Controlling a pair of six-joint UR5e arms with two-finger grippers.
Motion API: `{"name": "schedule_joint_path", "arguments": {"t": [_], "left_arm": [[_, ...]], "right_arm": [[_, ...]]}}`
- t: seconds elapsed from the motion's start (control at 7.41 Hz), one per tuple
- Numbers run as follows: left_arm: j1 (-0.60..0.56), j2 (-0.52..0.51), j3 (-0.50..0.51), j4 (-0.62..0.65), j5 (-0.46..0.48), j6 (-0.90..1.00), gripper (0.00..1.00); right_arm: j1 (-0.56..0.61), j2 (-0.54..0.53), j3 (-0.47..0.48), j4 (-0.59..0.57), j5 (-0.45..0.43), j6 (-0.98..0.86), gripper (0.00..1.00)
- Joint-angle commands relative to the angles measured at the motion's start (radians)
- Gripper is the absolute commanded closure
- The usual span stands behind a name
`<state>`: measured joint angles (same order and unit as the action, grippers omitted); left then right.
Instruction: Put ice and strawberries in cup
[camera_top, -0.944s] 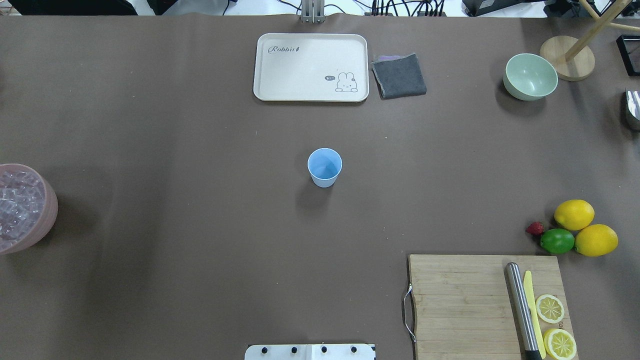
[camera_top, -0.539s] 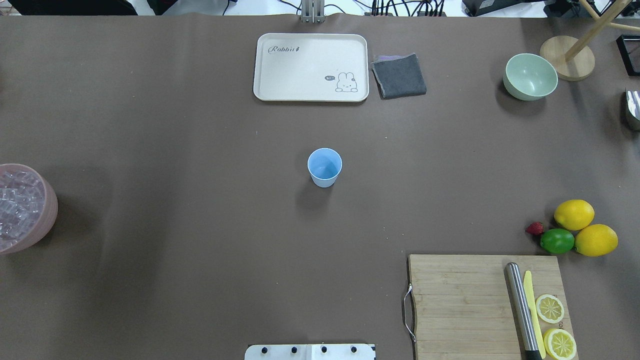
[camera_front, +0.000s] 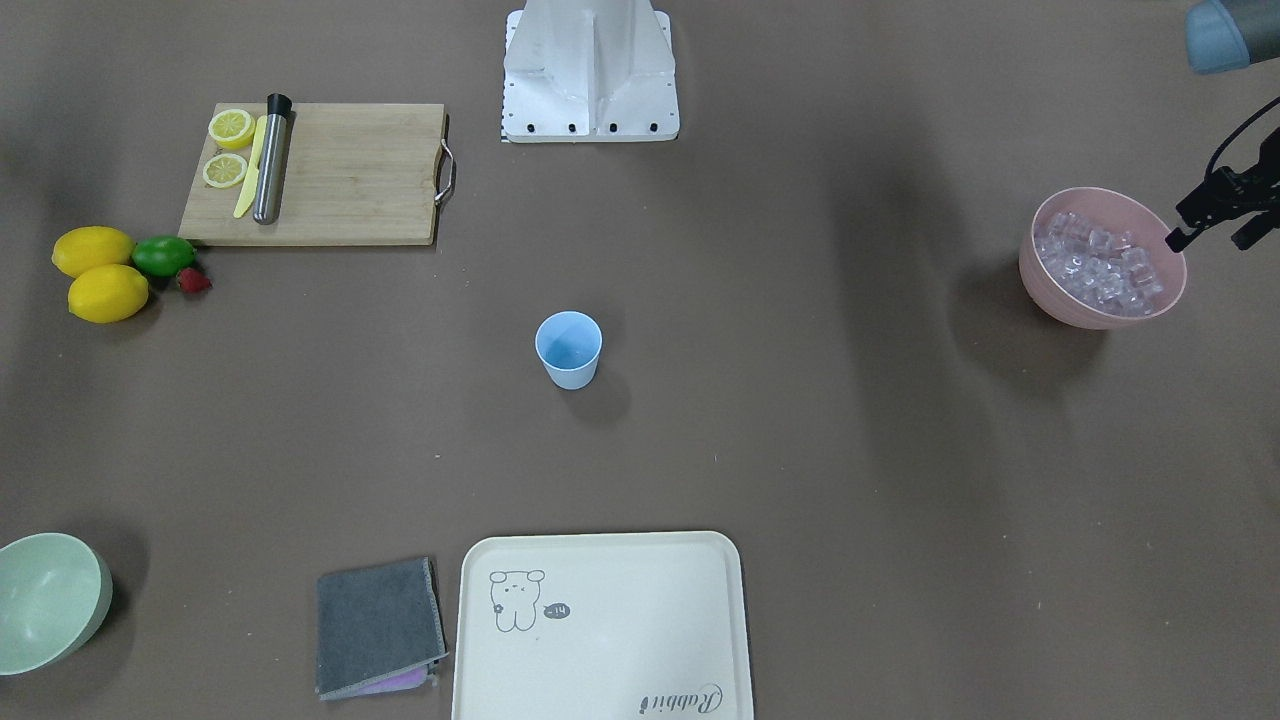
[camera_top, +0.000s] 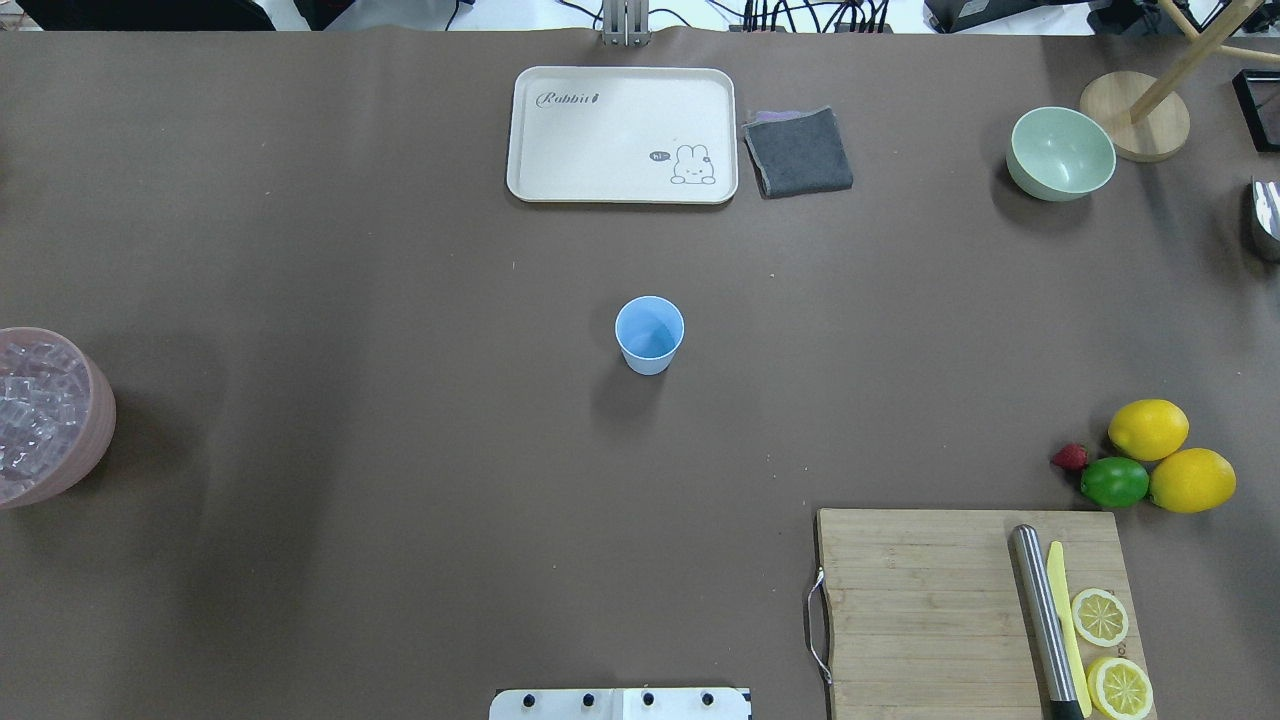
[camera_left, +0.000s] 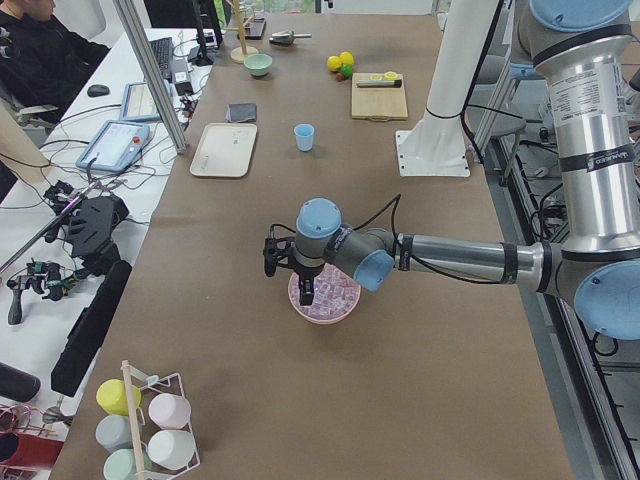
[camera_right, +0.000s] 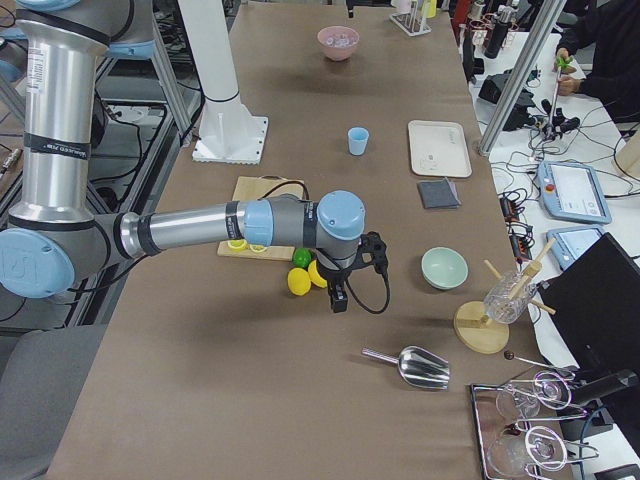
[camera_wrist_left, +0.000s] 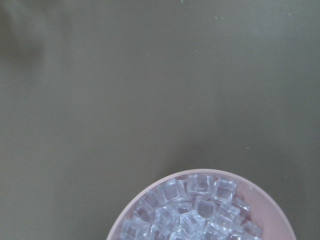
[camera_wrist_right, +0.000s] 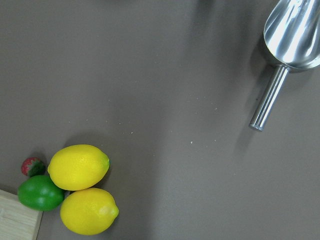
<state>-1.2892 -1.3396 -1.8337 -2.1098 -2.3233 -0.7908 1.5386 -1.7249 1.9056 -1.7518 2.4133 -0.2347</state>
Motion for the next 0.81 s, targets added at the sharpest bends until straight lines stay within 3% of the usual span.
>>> {"name": "schedule_joint_path", "arguments": {"t": [0.0,0.27,0.67], "left_arm": [[0.004,0.042,0.014,-0.103,0.005,-0.260,0.03],[0.004,0.043,0.034,-0.124,0.077,-0.368,0.03],[-0.004,0.092,0.040,-0.134,0.102,-0.555,0.08]], "right_arm": [[-0.002,-0.004,-0.005,0.000,0.001,0.003,0.00],[0.000,-0.012,-0.005,0.000,0.000,0.003,0.01],[0.000,-0.015,0.001,0.000,0.003,0.000,0.01]]}}
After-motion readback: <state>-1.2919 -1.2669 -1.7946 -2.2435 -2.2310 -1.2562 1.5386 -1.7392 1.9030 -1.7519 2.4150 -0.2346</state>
